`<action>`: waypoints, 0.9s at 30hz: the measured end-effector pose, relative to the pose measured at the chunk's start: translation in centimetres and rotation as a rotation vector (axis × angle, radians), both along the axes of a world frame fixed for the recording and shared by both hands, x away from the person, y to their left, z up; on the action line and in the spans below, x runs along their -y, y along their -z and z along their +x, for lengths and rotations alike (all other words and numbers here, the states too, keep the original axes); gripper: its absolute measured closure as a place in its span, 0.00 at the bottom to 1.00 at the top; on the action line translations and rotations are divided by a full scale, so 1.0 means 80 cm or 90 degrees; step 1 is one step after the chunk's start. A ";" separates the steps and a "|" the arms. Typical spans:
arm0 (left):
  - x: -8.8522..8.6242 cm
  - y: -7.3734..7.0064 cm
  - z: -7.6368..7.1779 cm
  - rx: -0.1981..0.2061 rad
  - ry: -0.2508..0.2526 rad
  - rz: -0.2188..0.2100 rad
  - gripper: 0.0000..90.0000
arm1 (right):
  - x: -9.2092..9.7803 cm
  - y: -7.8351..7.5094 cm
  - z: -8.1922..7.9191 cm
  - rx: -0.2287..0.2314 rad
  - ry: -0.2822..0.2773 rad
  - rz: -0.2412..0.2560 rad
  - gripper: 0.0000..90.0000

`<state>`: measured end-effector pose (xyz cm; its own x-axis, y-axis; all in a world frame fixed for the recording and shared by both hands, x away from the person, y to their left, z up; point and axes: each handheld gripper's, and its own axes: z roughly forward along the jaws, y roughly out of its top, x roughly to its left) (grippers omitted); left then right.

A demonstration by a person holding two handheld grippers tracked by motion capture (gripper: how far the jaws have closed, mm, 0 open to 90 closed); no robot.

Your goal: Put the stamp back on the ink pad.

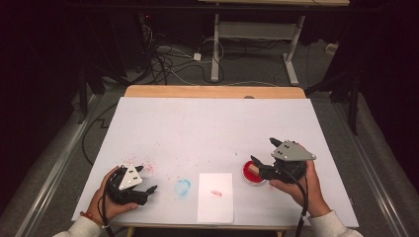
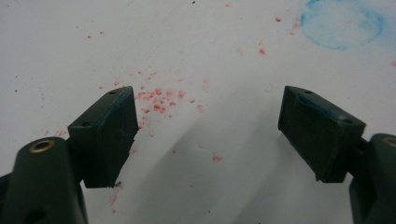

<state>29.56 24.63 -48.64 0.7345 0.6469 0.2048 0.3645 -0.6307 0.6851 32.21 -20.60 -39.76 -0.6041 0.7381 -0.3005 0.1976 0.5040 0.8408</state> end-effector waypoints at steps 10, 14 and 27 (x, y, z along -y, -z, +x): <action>0.000 0.000 0.000 0.000 0.000 -0.001 0.21 | 0.007 0.002 -0.010 0.006 -0.003 -0.019 0.24; 0.000 0.000 0.000 -0.001 0.001 0.000 0.21 | 0.012 0.003 -0.015 0.010 -0.002 -0.015 0.24; 0.001 0.001 0.001 -0.003 0.003 0.001 0.21 | 0.028 0.017 -0.022 0.015 0.005 -0.020 0.24</action>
